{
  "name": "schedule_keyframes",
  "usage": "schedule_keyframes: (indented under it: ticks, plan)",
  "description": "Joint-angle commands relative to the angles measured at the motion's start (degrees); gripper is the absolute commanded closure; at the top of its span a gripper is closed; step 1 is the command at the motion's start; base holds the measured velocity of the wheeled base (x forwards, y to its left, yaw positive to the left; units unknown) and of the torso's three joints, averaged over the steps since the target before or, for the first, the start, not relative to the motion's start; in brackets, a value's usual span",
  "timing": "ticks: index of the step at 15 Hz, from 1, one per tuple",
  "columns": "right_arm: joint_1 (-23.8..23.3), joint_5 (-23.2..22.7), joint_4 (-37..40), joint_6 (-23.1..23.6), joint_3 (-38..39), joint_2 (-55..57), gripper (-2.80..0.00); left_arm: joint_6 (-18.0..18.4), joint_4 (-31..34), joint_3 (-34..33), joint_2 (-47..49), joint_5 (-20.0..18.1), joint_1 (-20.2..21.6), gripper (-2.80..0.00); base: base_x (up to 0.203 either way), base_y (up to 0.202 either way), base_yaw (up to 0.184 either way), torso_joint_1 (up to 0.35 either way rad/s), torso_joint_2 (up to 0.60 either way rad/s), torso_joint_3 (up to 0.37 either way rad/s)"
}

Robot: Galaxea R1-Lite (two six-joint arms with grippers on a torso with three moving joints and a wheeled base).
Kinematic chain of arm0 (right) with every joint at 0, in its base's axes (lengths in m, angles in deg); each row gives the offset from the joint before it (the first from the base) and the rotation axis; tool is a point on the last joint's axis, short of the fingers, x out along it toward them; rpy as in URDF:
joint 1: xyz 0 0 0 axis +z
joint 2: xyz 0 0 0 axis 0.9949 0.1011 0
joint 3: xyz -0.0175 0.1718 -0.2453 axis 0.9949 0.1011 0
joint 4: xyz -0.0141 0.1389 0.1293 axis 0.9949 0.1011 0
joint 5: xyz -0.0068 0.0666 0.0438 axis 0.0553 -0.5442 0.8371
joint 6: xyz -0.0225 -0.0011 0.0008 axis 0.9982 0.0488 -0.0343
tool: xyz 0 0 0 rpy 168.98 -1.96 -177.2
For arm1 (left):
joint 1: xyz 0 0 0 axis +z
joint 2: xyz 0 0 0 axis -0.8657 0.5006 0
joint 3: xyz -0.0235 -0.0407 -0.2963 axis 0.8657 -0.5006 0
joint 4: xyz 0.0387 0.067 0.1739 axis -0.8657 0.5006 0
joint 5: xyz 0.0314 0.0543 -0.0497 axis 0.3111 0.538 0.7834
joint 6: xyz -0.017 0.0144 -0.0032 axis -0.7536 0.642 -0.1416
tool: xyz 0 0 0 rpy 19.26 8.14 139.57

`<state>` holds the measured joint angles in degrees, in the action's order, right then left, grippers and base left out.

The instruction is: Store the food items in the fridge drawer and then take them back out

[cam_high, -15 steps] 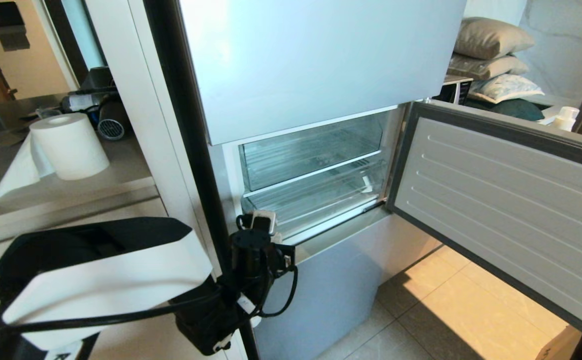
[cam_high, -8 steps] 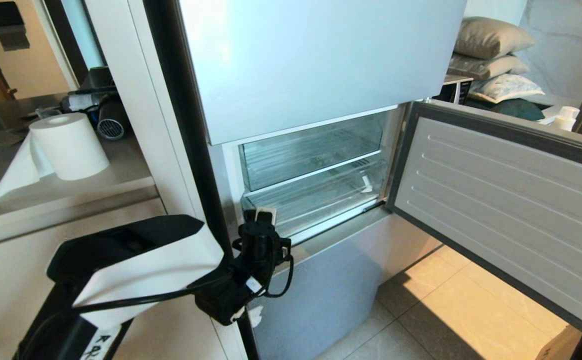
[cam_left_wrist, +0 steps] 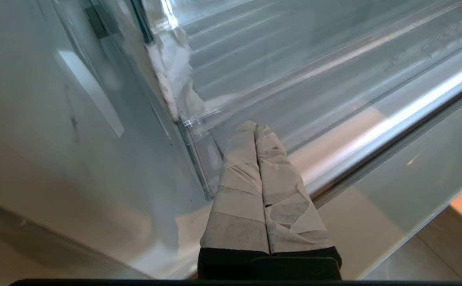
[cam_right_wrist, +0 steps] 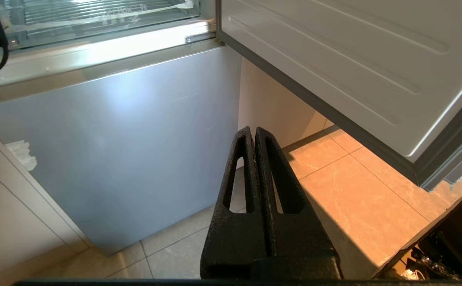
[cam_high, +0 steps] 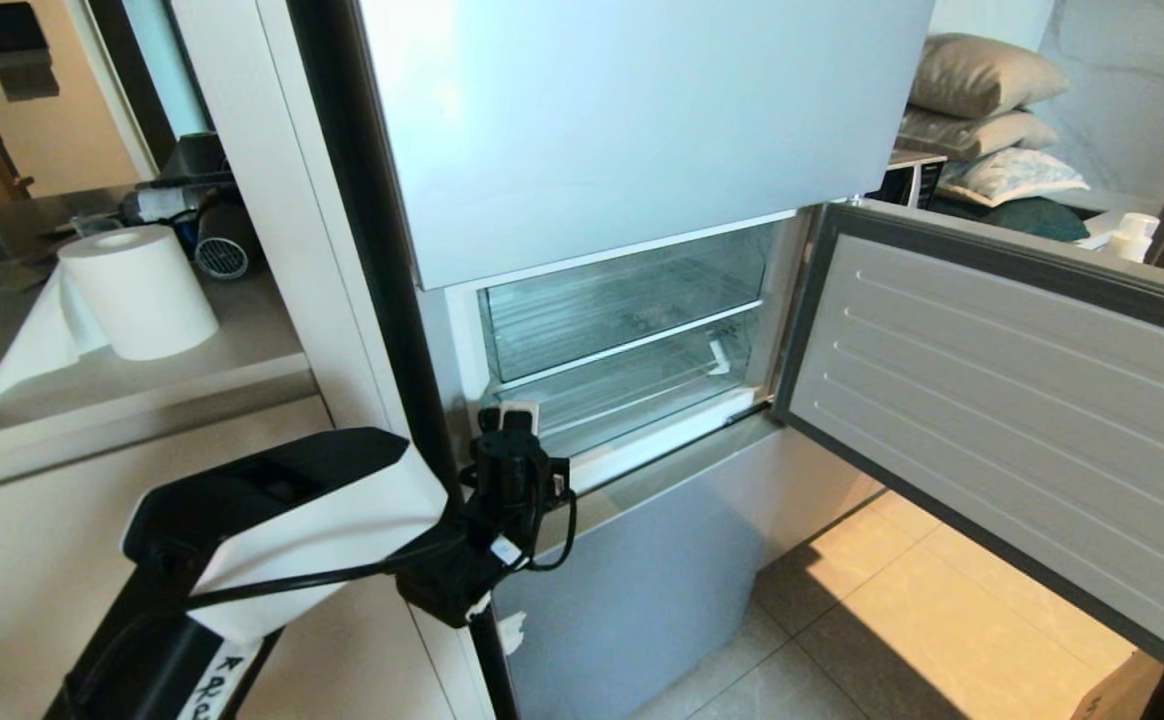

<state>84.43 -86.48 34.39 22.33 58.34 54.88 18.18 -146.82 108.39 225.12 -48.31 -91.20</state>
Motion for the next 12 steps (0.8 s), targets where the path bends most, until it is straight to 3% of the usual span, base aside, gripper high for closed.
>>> schedule_keyframes:
  ticks: [1,5,9,12]
  plan:
    - [0.03,-0.01,0.03,0.02,0.01,0.03,0.0,-0.02,-1.06,-2.35,-2.37,0.24,-0.75,0.0,0.0,0.0,0.0,0.0,0.0,0.0]
    - [0.03,-0.01,0.03,0.09,0.01,0.06,0.0,0.46,-7.33,-16.14,-14.74,0.37,-4.02,0.0,0.0,0.0,0.0,0.0,0.0,0.0]
    - [0.03,-0.01,0.03,0.11,0.01,-0.02,0.0,0.54,-10.94,-32.73,-36.34,-0.24,-8.42,0.0,0.0,0.0,0.0,0.0,0.0,0.0]
    - [0.03,-0.02,0.03,0.11,-0.07,-0.01,0.0,0.82,-10.69,-41.1,-54.32,-0.86,-7.07,0.0,0.0,0.0,0.0,0.0,0.0,0.0]
